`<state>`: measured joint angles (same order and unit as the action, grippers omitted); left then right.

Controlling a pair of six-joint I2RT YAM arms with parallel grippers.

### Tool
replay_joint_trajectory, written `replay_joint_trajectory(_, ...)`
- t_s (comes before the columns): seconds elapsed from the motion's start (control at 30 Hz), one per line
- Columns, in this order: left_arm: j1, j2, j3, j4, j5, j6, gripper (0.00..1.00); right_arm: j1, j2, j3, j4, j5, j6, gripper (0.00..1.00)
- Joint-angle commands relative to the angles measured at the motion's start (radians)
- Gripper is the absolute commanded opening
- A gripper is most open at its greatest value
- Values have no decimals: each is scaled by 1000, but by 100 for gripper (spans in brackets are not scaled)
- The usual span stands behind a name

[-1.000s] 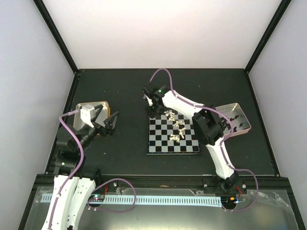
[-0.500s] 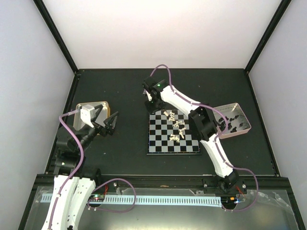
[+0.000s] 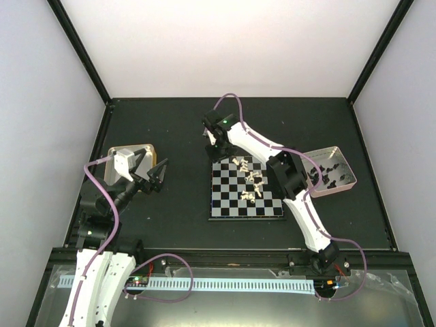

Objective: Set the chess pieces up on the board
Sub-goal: Place the chess piece on the chessboard, then pick up the chess piece from the chessboard.

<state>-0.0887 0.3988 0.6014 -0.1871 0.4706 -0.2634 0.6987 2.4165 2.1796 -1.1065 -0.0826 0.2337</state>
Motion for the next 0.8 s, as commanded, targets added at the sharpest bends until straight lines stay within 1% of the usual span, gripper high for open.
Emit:
replay_joint_trajectory(0.0,6,-6,11,0,-9,9,99,-9,-106,-73,84,10,25,31)
replay_joint_trajectory(0.17,6,-2,9,1,-7,6,99,-40,-262,-264,198,75,67,33)
replay_joint_trajectory(0.3,7,3,9,6,-9,0,99,-75,-351,-416,277,80,52,33)
replay_joint_trajectory(0.47,6,24,14,3,-36,-60,99,-86,-343,-484,274,65,1,32)
replay_joint_trajectory(0.57,7,49,29,-29,-79,-104,99,-86,-328,-502,278,57,-22,32)
replay_joint_trajectory(0.77,6,61,30,-31,-73,-102,99,-86,-287,-495,275,31,-62,30)
